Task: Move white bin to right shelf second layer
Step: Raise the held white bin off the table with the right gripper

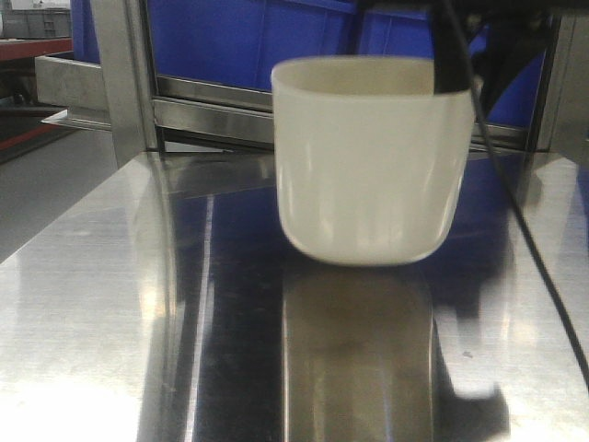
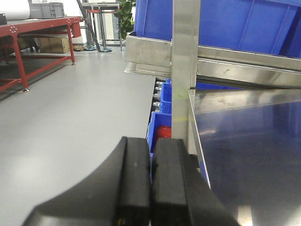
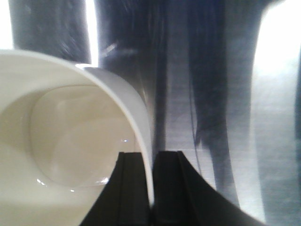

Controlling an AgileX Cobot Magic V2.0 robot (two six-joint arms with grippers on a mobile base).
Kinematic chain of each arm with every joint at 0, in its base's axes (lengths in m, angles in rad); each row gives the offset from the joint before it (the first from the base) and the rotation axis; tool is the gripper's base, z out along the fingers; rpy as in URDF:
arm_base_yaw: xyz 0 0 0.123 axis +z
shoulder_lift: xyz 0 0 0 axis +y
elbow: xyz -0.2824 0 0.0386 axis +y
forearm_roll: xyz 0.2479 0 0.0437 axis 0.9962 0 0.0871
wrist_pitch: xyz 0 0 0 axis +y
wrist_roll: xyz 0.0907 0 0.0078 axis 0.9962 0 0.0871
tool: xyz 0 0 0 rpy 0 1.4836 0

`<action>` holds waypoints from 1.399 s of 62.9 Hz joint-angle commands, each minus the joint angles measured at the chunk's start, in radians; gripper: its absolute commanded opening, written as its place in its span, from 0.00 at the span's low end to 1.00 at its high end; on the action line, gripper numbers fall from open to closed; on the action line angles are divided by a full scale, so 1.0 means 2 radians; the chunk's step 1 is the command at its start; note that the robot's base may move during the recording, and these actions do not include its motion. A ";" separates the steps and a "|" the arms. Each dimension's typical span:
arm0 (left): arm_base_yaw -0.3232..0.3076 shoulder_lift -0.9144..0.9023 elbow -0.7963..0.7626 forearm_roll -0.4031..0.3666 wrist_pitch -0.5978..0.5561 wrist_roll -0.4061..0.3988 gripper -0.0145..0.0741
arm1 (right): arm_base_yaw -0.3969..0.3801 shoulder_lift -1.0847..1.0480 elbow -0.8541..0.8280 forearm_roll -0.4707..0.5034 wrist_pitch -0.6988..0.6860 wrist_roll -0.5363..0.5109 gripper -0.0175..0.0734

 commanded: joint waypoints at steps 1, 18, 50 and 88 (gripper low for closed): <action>-0.004 -0.010 0.013 -0.004 -0.041 -0.003 0.26 | -0.019 -0.046 -0.015 -0.009 -0.022 -0.032 0.25; -0.004 -0.010 0.013 -0.004 -0.041 -0.003 0.26 | -0.130 -0.129 0.047 0.027 -0.065 -0.191 0.25; -0.004 -0.010 0.013 -0.004 -0.041 -0.003 0.26 | -0.283 -0.337 0.270 0.086 -0.173 -0.329 0.25; -0.004 -0.010 0.013 -0.004 -0.041 -0.003 0.26 | -0.282 -0.535 0.306 0.085 -0.154 -0.329 0.25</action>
